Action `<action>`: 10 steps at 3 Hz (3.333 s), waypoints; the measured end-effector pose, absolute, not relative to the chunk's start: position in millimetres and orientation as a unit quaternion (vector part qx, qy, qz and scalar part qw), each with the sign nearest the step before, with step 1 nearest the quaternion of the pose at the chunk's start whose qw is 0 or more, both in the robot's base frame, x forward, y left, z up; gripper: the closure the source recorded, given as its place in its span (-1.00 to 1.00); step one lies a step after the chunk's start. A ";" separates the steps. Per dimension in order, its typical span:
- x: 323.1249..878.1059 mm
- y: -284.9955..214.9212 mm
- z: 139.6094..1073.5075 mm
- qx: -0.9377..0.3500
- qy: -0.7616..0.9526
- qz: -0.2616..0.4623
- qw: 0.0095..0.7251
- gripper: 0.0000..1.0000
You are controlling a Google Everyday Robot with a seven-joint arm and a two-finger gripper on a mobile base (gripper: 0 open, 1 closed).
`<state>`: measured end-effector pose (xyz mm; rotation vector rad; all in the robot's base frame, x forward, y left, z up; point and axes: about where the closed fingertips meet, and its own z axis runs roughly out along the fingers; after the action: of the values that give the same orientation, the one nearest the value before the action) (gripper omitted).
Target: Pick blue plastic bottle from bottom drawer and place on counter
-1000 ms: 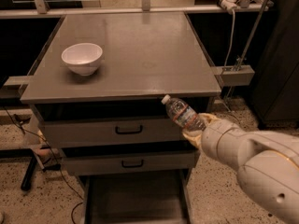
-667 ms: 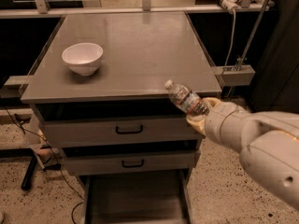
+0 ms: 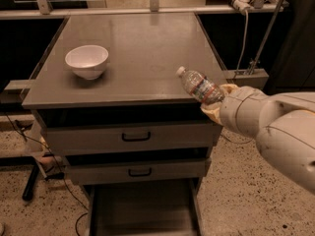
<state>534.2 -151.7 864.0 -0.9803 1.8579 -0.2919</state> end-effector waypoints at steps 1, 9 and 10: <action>550.4 -164.0 875.5 -0.391 0.769 -0.126 0.489 1.00; 670.9 -47.2 928.7 -0.487 0.726 -0.100 0.475 1.00; 683.3 -32.9 918.9 -0.503 0.726 -0.086 0.462 1.00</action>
Offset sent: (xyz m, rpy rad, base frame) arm 0.0785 -0.0513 0.0653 0.0205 -0.0339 -0.1009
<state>683.3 -32.9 918.9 -1.2363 1.7850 -0.2123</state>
